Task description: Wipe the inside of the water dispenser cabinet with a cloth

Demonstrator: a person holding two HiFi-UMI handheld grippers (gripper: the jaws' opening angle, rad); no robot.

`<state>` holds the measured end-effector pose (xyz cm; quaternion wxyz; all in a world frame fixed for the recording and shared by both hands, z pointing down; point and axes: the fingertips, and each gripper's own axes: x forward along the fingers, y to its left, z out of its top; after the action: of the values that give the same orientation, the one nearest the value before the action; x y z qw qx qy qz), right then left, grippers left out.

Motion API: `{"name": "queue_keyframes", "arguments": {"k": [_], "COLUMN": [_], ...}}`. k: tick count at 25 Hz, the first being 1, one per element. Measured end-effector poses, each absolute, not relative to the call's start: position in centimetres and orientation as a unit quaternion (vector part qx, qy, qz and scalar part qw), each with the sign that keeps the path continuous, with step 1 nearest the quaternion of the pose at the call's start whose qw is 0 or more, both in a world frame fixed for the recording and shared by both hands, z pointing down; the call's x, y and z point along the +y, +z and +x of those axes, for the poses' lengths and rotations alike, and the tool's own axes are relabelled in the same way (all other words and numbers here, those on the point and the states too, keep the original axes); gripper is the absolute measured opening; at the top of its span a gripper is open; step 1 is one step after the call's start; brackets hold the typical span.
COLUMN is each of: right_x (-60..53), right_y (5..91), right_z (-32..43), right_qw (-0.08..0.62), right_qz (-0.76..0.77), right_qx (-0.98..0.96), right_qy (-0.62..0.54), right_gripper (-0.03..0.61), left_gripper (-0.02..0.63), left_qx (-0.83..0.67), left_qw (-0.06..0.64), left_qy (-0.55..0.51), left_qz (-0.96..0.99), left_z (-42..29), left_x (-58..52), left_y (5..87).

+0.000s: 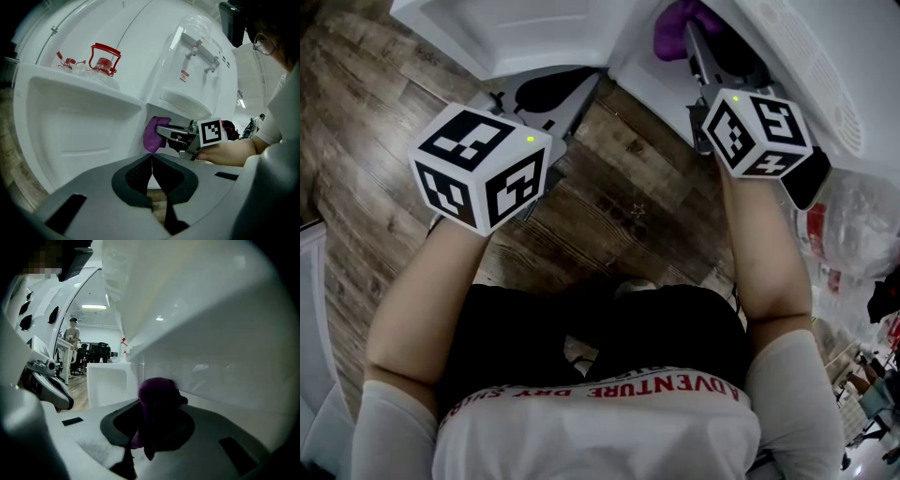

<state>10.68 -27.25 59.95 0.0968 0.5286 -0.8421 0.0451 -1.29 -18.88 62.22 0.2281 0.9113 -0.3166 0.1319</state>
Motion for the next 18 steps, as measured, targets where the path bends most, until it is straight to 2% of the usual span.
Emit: {"name": "queue_keyframes", "arguments": {"k": [18], "right_x": [-27.9], "right_y": [64.5], "right_z": [11.9], "right_qw": [0.097], "right_qz": [0.556], "right_qx": [-0.823], "right_qy": [0.067], "right_gripper": [0.063], "left_gripper": [0.028], "left_qx": [-0.325], "left_qw": [0.223], "left_qy": [0.149], "left_qz": [0.907], "left_z": [-1.8], "left_x": [-19.0], "left_y": [63.4]}}
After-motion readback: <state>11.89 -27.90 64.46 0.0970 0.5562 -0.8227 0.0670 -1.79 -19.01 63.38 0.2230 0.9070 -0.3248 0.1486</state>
